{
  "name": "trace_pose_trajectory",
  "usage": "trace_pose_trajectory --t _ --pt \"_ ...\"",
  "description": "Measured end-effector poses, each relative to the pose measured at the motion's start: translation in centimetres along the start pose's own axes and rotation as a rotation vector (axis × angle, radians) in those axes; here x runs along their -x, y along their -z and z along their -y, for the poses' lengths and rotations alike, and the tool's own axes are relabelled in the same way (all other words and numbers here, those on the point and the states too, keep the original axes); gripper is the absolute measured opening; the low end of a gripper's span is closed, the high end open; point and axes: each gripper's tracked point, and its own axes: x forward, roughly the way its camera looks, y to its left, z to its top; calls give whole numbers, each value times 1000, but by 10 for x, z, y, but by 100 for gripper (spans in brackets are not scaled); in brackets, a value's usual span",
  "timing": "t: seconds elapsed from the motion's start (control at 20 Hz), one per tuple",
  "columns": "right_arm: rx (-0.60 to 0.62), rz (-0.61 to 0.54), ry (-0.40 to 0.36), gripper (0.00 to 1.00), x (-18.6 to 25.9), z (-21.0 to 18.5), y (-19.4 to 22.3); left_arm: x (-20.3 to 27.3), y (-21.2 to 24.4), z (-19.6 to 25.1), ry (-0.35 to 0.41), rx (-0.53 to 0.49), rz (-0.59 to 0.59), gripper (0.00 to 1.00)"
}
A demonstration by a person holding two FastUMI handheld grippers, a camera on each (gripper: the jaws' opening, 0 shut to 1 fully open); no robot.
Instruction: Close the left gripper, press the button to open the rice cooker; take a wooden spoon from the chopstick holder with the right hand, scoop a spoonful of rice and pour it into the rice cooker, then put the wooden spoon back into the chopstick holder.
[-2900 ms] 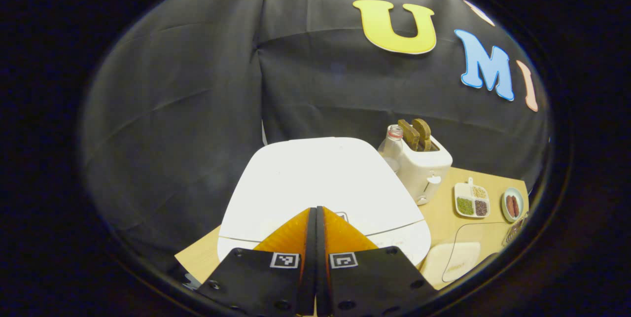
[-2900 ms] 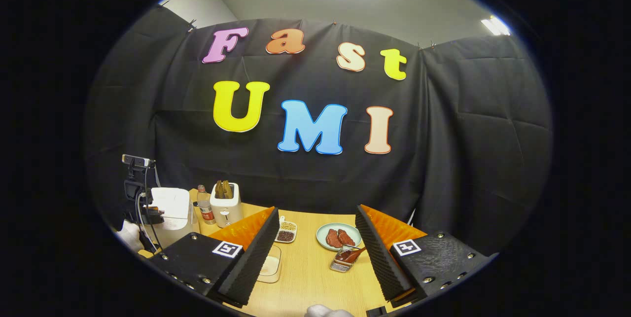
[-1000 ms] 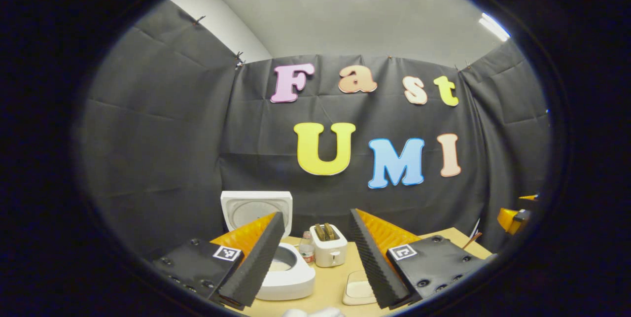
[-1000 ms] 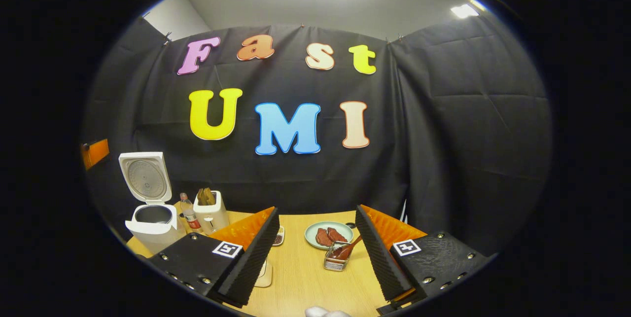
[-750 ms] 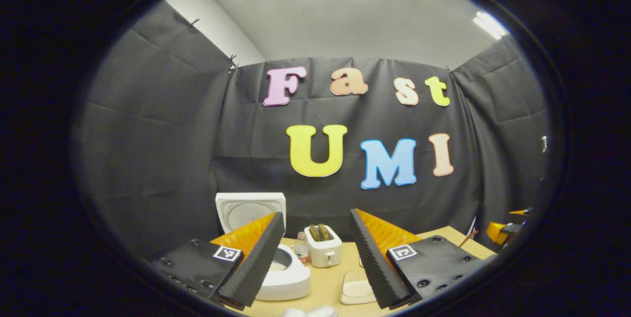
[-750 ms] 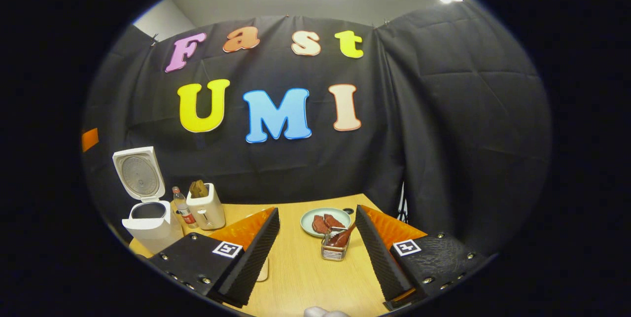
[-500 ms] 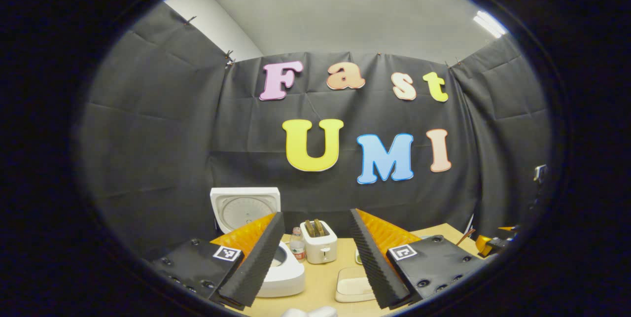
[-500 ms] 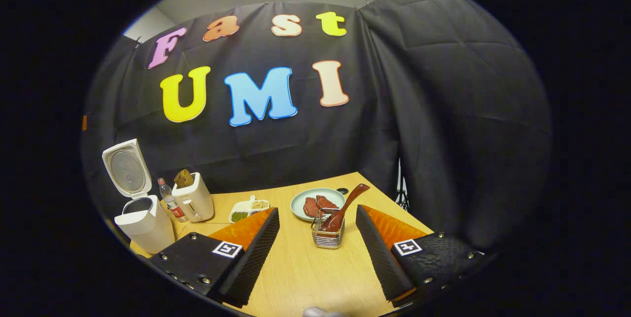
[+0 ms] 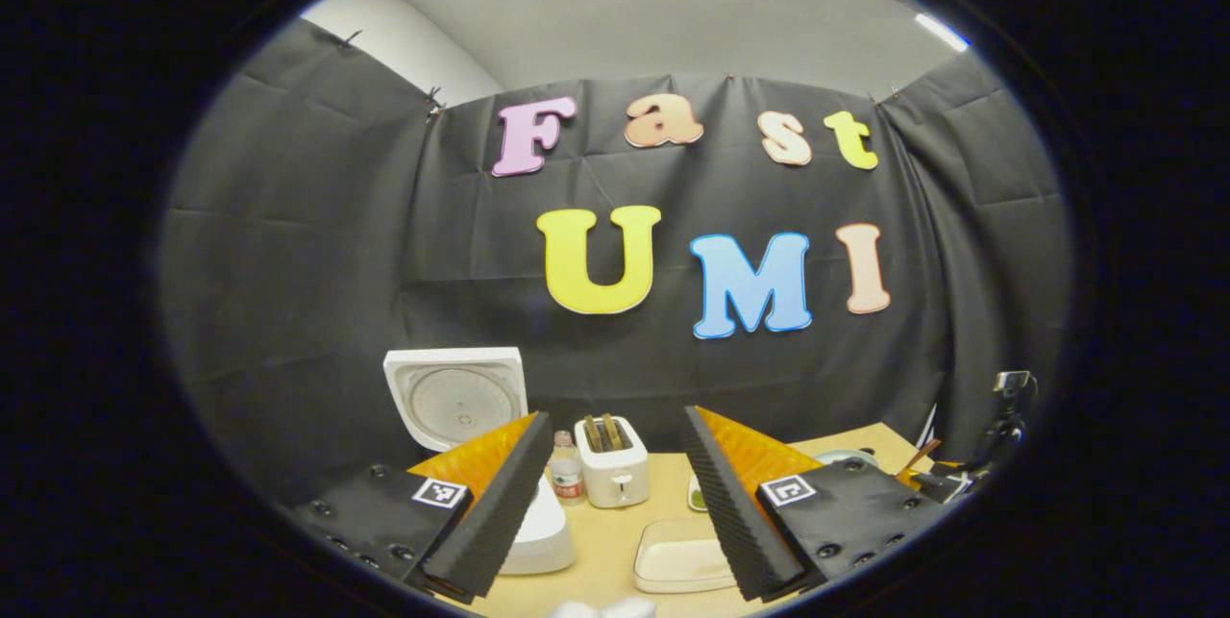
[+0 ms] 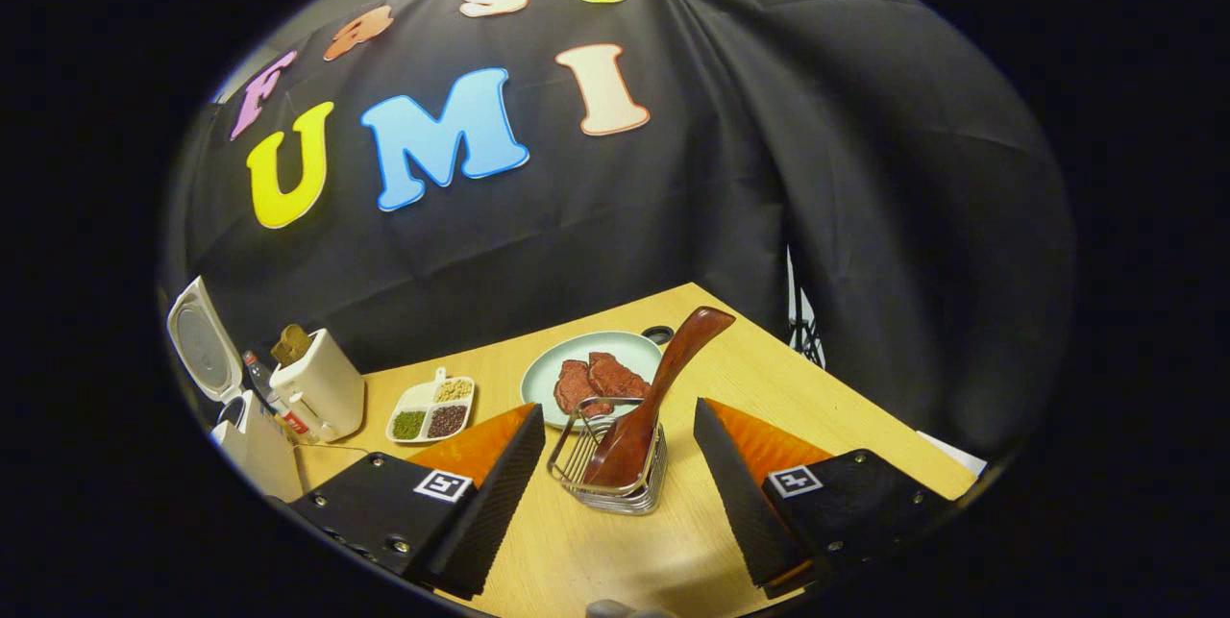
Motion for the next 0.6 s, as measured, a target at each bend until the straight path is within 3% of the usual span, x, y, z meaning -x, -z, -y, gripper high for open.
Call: trace_pose_trajectory --t 0.15,0.5,0.6 --pt "-24 -36 14 96 -43 13 7 -15 4 20 11 64 -2 94" --pt "-83 -96 6 96 -105 25 13 -45 23 30 -52 48 -33 94" --pt "-90 -96 3 92 -111 26 8 -47 30 29 -67 44 -44 94"
